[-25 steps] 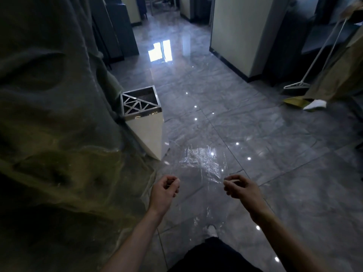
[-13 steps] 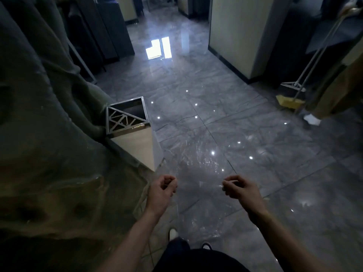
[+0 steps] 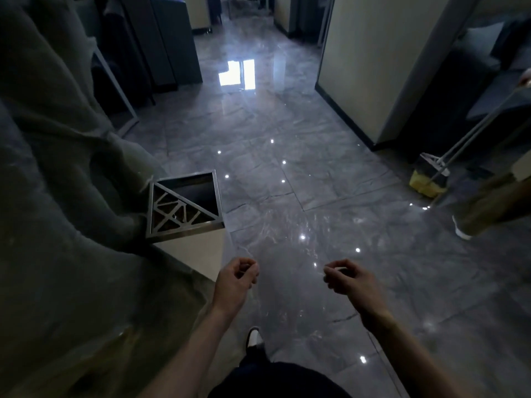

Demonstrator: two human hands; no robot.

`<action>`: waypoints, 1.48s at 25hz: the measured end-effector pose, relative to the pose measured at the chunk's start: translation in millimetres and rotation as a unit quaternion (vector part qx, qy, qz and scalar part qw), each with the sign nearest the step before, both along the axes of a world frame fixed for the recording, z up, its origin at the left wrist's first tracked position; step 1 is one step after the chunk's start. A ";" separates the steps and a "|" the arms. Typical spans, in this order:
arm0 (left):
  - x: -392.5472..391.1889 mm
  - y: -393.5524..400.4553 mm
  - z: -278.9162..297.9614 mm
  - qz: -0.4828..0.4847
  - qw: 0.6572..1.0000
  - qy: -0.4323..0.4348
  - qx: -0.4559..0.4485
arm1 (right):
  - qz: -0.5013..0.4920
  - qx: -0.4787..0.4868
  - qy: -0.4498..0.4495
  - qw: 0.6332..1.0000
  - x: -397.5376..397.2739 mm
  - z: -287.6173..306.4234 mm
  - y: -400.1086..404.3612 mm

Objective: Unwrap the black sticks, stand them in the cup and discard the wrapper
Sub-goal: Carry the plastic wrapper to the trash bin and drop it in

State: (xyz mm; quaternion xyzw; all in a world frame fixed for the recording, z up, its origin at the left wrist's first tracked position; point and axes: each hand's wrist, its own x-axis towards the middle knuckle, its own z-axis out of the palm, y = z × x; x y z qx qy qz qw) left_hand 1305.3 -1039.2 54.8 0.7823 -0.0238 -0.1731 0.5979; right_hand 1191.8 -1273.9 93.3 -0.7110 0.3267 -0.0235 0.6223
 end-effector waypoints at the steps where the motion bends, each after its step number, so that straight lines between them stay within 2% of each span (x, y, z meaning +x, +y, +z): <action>1: 16.9 -1.4 1.1 -0.001 1.000 0.000 -0.001 | 0.000 0.001 0.001 1.000 17.7 2.6 -1.0; 13: 183.1 -36.2 11.7 -0.016 1.000 0.021 0.016 | 0.022 0.008 0.013 1.000 188.2 3.4 -39.1; 18: 239.0 -73.4 13.6 0.013 1.000 0.005 0.015 | 0.054 0.023 -0.001 0.998 257.2 -0.7 -84.2; 23: 300.9 -123.7 20.9 0.056 0.998 -0.010 0.022 | 0.142 -0.002 0.004 0.990 348.4 7.5 -149.7; 27: 333.7 -147.6 23.7 0.116 0.993 -0.006 0.025 | 0.244 -0.057 0.007 0.968 419.0 16.7 -189.8; 30: 347.2 -148.3 24.1 0.169 0.985 -0.015 0.043 | 0.330 -0.098 0.003 0.939 470.4 18.9 -199.3; 37: 354.1 -108.4 22.8 0.274 0.956 -0.022 0.107 | 0.499 -0.186 -0.050 0.845 557.4 16.0 -147.5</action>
